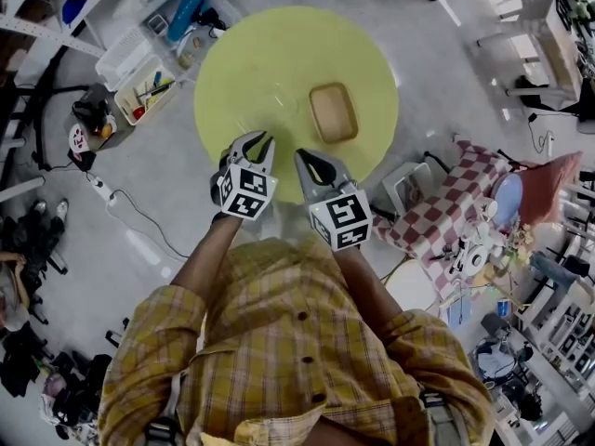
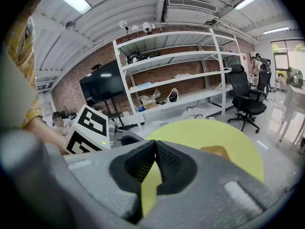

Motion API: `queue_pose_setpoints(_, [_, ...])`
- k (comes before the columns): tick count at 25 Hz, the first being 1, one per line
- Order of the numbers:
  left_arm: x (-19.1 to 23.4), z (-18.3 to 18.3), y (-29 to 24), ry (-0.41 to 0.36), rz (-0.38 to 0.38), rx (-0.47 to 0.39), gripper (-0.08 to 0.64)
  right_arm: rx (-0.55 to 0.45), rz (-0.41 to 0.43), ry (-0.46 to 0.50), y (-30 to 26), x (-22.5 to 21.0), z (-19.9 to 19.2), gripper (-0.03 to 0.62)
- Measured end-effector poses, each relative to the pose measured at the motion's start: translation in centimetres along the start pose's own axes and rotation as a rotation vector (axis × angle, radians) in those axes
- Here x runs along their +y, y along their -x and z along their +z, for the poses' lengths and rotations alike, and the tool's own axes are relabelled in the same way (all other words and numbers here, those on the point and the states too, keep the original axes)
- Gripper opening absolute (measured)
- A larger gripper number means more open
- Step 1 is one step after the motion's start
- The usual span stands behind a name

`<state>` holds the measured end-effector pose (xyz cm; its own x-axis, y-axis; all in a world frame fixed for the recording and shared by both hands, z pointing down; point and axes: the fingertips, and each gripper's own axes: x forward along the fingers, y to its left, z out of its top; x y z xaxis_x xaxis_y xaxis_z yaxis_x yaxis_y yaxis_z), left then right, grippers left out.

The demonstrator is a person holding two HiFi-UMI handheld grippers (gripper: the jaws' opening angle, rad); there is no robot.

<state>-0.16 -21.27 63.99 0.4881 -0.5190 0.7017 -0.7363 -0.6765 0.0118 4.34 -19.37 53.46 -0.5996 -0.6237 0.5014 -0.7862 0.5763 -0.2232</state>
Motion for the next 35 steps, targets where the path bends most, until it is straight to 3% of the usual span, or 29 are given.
queue_pose_setpoints(17, [-0.6, -4.0, -4.6, -0.081, -0.016, 0.15, 0.04, -0.023, 0.007, 0.042, 0.3, -0.1, -1.0, -0.002])
queue_pose_setpoints(35, [-0.2, -7.0, -9.0, -0.113, -0.059, 0.255, 0.04, -0.051, -0.025, 0.07, -0.4, -1.6, -1.5, -0.002])
